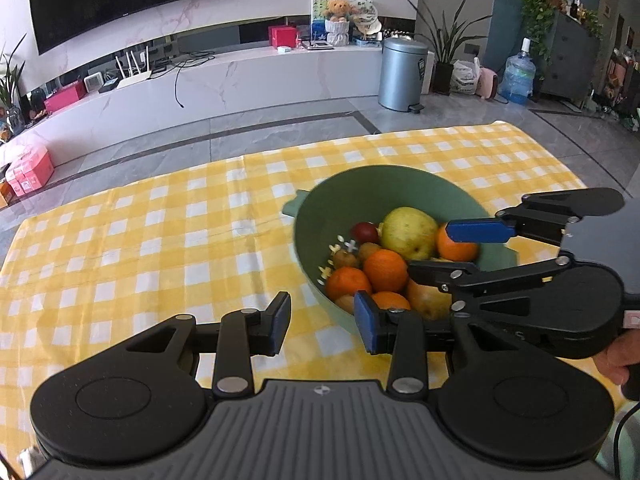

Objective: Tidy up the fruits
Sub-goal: 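Open both grippers to drop the kiwi and tomato into the colander and withdraw, then move the left gripper to the green cucumber while the right gripper approaches the last kiwi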

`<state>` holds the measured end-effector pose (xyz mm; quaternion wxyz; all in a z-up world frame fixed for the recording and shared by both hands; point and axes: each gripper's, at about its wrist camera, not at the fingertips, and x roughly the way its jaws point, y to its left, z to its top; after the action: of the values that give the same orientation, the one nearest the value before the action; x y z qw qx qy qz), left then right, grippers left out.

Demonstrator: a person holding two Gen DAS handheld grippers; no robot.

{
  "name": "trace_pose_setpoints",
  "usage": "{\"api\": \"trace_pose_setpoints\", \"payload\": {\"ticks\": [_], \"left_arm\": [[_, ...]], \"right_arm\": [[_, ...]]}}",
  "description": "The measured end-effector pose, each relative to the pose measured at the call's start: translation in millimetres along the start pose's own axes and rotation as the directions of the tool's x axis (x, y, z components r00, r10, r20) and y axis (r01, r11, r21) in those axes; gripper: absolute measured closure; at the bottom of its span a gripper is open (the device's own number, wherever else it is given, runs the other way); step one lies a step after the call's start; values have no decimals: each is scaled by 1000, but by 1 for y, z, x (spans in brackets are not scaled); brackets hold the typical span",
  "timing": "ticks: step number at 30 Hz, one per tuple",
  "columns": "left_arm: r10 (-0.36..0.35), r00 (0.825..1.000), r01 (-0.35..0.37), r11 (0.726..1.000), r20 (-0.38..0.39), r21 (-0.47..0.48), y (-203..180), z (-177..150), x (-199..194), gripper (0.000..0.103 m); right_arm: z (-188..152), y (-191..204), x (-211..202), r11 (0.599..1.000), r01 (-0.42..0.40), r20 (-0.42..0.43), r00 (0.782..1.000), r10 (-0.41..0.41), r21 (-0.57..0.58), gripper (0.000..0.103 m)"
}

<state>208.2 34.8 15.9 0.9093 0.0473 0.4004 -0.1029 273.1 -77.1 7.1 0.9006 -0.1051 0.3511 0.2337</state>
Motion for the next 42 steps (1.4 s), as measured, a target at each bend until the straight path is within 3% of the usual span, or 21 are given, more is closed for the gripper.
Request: {"api": "trace_pose_setpoints", "payload": {"ticks": [5,8,15,18,23,30,36,42], "left_arm": [[17,999,-18,1000,-37,-19,-16,-16,-12,59],[10,997,-15,998,-74,-57,-19,-25,-13,59],[4,982,-34,987,-186,-156,-21,-50,-2,57],[10,975,-51,982,-220,-179,-20,-61,1,47],[22,966,-82,971,-258,-223,-18,-74,0,31],[38,944,-129,957,-329,-260,-18,-82,8,30],[-32,929,-100,937,-368,-334,-18,-86,14,30],[8,921,-156,924,-389,-349,-20,-85,21,30]], "right_arm": [[-25,7,-45,997,-2,86,996,-5,80,58],[-44,13,-61,993,16,94,995,-27,119,52],[-92,26,-66,976,61,11,998,-65,210,51],[-104,28,-62,973,80,-13,997,-79,217,51],[-113,26,-52,970,84,-23,996,-80,227,49],[-116,22,-41,963,53,-50,998,-41,265,48],[-117,22,-41,959,30,-49,999,-17,280,47],[-117,17,-39,952,13,-47,999,1,307,47]]}}
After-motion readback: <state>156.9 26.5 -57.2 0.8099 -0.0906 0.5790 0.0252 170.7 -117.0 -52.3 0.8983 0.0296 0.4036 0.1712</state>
